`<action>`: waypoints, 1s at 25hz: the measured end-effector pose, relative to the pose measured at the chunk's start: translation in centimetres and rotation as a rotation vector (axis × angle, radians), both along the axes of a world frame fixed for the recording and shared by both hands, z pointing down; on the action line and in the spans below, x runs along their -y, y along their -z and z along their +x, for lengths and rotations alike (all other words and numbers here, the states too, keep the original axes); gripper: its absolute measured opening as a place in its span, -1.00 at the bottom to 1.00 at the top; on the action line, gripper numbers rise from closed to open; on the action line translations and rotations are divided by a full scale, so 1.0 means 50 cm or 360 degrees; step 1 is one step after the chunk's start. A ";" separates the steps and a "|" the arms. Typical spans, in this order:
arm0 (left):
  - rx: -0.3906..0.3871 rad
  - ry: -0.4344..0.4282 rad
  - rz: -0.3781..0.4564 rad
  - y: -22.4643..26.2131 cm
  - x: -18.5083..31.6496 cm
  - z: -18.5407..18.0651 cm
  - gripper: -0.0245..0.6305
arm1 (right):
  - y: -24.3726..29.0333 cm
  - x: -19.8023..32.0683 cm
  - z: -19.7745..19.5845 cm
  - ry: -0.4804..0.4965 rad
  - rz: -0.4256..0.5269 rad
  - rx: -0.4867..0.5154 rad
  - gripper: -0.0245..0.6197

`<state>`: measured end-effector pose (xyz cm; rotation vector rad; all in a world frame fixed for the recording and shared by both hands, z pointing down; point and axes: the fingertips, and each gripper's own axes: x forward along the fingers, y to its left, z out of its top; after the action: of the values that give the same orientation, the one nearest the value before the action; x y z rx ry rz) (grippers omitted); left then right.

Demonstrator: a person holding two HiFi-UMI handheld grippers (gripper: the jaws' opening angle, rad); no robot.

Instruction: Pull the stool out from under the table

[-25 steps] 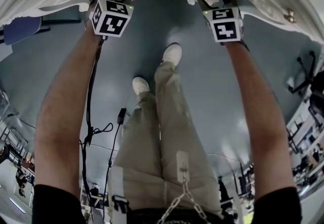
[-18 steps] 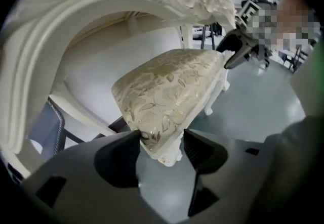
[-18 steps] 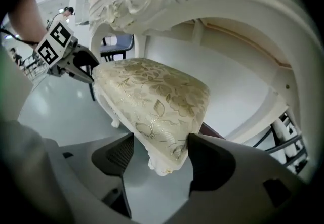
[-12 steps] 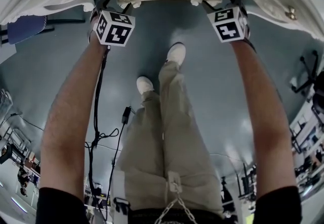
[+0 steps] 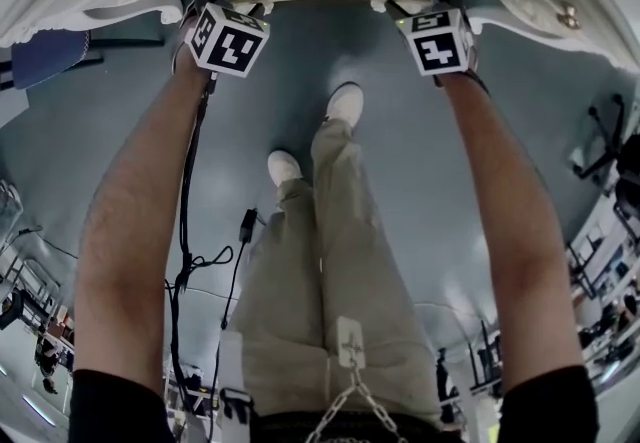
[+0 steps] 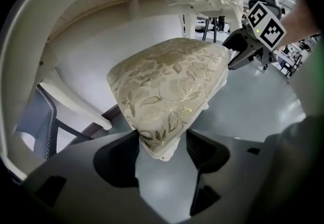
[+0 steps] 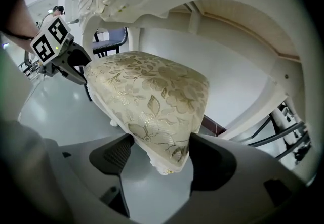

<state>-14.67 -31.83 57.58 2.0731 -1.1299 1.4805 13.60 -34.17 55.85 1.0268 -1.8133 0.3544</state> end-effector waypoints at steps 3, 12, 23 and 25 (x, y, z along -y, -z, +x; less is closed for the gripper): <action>0.0042 -0.0013 -0.0024 -0.001 -0.012 -0.003 -0.04 | 0.004 -0.026 0.001 -0.0021 -0.0023 0.0007 0.17; 0.0043 -0.0041 -0.0049 -0.003 -0.105 -0.015 -0.04 | 0.003 -0.141 -0.008 -0.0055 -0.0054 0.0003 0.15; -0.0034 -0.0008 -0.0105 -0.005 -0.254 0.007 -0.04 | 0.002 -0.269 0.011 -0.0077 -0.0107 0.0010 0.11; -0.0060 0.0008 -0.0100 -0.002 -0.274 0.010 -0.04 | 0.002 -0.288 0.013 -0.0074 -0.0103 0.0017 0.10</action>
<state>-14.18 -18.11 57.70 2.0459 -1.0596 1.4495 14.25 -19.76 55.75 1.0249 -1.7787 0.4445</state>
